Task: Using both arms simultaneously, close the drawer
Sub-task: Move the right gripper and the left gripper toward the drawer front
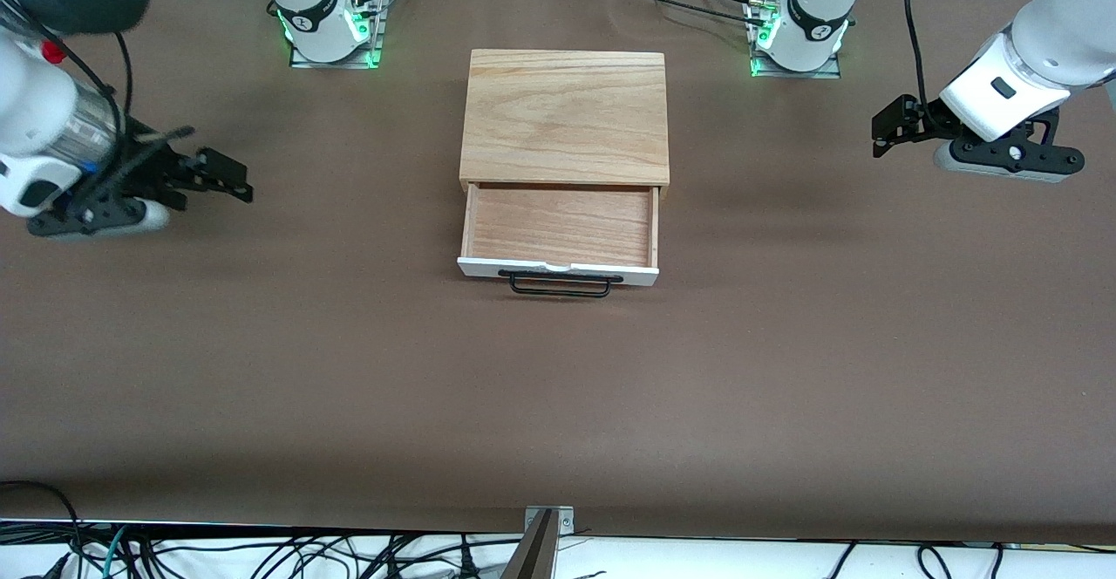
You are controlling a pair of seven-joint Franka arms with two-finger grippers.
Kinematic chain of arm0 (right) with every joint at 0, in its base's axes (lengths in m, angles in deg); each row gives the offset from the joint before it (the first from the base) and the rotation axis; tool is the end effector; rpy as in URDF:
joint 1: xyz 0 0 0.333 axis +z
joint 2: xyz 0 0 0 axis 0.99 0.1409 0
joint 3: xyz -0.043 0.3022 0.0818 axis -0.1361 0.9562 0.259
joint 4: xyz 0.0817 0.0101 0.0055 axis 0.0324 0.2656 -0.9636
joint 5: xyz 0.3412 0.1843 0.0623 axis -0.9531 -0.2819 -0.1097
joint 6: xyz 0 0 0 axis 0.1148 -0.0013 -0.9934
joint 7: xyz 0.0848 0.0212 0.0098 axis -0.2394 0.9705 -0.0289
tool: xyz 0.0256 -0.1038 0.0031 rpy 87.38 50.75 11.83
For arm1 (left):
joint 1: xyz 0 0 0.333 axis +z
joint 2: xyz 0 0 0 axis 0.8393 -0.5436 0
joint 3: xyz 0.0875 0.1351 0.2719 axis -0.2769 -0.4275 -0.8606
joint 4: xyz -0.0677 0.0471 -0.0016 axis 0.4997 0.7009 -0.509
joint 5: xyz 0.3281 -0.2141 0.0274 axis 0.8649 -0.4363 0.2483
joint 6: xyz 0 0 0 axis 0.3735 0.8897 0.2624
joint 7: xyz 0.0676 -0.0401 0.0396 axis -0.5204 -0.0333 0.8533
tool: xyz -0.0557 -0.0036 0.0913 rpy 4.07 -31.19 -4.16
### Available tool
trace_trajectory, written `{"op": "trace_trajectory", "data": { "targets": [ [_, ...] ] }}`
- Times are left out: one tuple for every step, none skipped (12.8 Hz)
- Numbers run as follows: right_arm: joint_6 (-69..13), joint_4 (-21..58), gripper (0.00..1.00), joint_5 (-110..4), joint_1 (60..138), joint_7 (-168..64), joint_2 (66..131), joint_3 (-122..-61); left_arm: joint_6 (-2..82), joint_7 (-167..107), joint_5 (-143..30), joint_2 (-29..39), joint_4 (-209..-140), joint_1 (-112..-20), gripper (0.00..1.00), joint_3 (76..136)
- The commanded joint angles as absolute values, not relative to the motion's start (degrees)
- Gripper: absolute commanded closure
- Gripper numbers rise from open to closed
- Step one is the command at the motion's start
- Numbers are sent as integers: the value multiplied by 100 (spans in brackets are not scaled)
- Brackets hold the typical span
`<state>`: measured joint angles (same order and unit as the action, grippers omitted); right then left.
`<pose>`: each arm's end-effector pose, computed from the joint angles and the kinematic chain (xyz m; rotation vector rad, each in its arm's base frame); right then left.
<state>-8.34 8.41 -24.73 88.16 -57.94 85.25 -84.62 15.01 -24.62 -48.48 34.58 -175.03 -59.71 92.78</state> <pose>0.6046 0.0948 0.5404 -2.9878 -0.1499 0.0966 0.5258 -0.0735 0.5786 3.1278 -0.1758 -0.1231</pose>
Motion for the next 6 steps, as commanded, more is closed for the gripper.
{"op": "trace_trajectory", "data": {
  "targets": [
    [-726,-162,0,-2887,8972,-5883,9482,-8461,1468,-2415,-5658,3248,-17482,-6006,0,9298],
    [-726,-478,0,-3011,9007,-5883,9825,-8461,1546,-2424,-6073,2951,-17473,-6041,0,9298],
    [-734,-725,0,-3169,9051,-5935,10115,-8461,1817,-2433,-6347,2600,-17386,-6119,0,9351],
    [-813,-884,0,-3379,9095,-5962,10371,-8461,2229,-2424,-6559,2118,-17002,-6216,0,9377],
    [-1057,-938,0,-3634,9147,-5953,10538,-8461,2354,-2433,-6657,1660,-16720,-6382,0,9377],
    [-1355,-938,0,-3854,9218,-5936,10653,-8461,2443,-2459,-6719,1317,-16456,-6566,0,9377]
  ]
}}
